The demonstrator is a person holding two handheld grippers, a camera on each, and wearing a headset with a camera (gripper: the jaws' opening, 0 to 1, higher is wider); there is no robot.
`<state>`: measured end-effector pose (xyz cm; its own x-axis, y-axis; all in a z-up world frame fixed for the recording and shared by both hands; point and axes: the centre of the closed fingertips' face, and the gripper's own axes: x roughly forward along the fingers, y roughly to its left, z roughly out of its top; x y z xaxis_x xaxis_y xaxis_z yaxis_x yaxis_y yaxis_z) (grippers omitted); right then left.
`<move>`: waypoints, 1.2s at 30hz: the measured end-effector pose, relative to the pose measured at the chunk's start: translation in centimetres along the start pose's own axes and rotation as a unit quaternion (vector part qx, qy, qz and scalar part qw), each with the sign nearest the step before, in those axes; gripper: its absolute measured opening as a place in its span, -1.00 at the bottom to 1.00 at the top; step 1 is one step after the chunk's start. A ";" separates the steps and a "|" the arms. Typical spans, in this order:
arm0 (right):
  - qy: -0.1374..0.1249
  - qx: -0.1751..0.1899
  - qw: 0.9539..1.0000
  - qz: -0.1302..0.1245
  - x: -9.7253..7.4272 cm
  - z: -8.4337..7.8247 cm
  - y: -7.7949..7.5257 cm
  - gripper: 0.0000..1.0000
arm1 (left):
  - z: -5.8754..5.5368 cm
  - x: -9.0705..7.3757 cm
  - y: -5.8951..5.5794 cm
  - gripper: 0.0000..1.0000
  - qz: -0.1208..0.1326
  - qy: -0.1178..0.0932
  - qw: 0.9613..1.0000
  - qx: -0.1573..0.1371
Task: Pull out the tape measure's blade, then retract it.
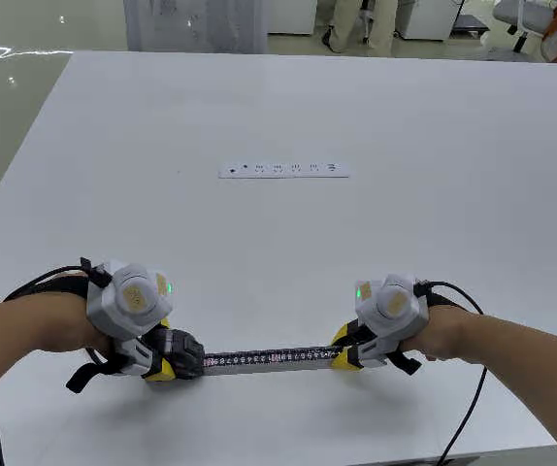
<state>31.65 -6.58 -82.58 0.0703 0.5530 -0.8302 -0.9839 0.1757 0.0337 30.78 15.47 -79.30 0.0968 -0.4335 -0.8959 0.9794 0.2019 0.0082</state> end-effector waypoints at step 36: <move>0.007 0.013 1.000 -0.008 -1.6 -2.2 -0.4 -0.74 | 0.1 0.0 0.0 -0.32 0.001 0.000 1.000 -0.002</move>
<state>31.61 -9.30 -82.50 0.0833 0.5390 -0.8382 -0.9781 0.2054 0.0349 30.74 15.41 -79.27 0.0991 -0.4327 -0.8961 0.9786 0.2058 0.0088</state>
